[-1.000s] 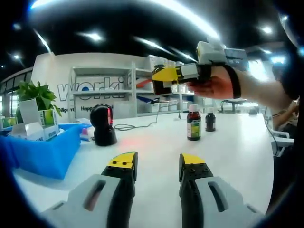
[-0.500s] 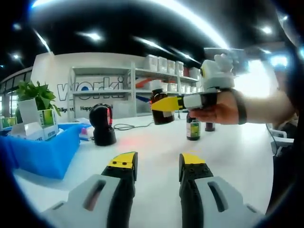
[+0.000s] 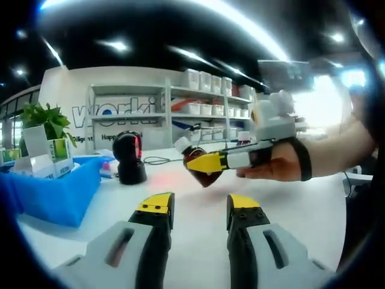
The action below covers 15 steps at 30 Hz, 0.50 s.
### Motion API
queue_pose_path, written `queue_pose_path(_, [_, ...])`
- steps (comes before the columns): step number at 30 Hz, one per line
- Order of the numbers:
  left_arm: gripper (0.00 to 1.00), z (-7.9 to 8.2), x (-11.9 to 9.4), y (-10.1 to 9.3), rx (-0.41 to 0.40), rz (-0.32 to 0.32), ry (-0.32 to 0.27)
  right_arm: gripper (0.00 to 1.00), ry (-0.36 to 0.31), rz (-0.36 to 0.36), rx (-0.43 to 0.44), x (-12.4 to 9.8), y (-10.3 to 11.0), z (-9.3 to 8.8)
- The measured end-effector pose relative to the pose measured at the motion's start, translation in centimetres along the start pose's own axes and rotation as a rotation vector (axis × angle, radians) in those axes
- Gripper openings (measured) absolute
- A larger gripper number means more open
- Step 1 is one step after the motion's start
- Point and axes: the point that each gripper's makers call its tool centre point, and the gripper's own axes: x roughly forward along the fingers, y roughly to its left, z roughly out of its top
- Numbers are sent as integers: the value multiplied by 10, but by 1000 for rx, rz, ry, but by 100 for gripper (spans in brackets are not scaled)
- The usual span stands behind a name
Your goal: Rotate the medicine bottle to make it face forward pick up the medicine bottle inspect the drug traceability code place the medicine on the table
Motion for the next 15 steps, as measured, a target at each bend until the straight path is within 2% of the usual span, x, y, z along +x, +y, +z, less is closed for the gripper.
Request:
queue_pose_path(2, [26,0,0,0,-1,0,1,27,18,-5,12,1,-3,-5])
queue_pose_path(7, [26,0,0,0,-1,-2,1,24,3,-5,12,1,-3,-2])
queue_pose_path(8, [26,0,0,0,-1,-2,1,8,-48,-18,21,0,-5,9])
queue_pose_path(9, [26,0,0,-1,-1,-2,1,0,-21,-68,79,-4,-9,5])
queue_pose_path(10, [26,0,0,-1,-1,-1,0,0,-2,-57,10,1,-12,6])
queue_pose_path(11, [26,0,0,-1,-1,0,-1,0,-9,-40,15,5,-10,9])
queue_pose_path(12, [26,0,0,-1,-1,0,-1,0,-44,-31,58,3,-7,14])
queue_pose_path(15, [26,1,0,-1,0,2,-2,0,-50,-53,-35,-1,-10,16])
